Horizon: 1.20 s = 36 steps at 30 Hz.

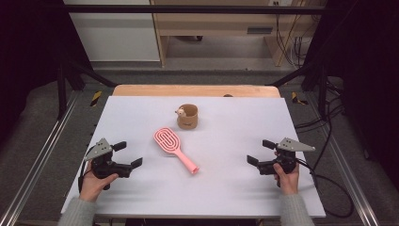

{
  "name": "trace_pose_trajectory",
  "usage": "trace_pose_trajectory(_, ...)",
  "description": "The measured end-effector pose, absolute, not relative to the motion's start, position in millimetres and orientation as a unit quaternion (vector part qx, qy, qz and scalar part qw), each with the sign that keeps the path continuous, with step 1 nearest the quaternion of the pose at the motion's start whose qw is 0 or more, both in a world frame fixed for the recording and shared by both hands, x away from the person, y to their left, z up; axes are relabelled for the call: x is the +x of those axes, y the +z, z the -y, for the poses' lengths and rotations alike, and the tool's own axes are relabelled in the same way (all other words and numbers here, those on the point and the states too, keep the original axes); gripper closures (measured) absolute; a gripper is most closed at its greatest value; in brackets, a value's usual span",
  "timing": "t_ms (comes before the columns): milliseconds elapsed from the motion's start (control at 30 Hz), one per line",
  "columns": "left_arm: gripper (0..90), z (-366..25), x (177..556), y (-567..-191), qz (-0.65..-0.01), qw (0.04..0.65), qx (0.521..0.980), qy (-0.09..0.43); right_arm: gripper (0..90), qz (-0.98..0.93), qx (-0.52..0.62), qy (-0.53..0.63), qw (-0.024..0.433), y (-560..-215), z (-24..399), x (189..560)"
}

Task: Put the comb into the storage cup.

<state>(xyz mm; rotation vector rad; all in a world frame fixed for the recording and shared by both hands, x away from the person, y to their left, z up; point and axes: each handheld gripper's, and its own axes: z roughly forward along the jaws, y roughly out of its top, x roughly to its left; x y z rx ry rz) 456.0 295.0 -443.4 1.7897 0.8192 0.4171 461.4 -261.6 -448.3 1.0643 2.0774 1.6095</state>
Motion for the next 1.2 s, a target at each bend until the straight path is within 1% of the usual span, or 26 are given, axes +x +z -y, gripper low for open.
trace_pose_trajectory(600, 0.5, -291, 456, -436, -0.346, 0.531, 0.753, 0.177, 0.3, -0.731, 0.364, 0.557, 0.151, -448, 262, 461)
trace_pose_trajectory(1200, 0.5, -279, 457, -428, -0.343, 0.525, 0.757, 0.181, 0.3, -0.733, 0.362, 0.556, 0.148, -448, 262, 462)
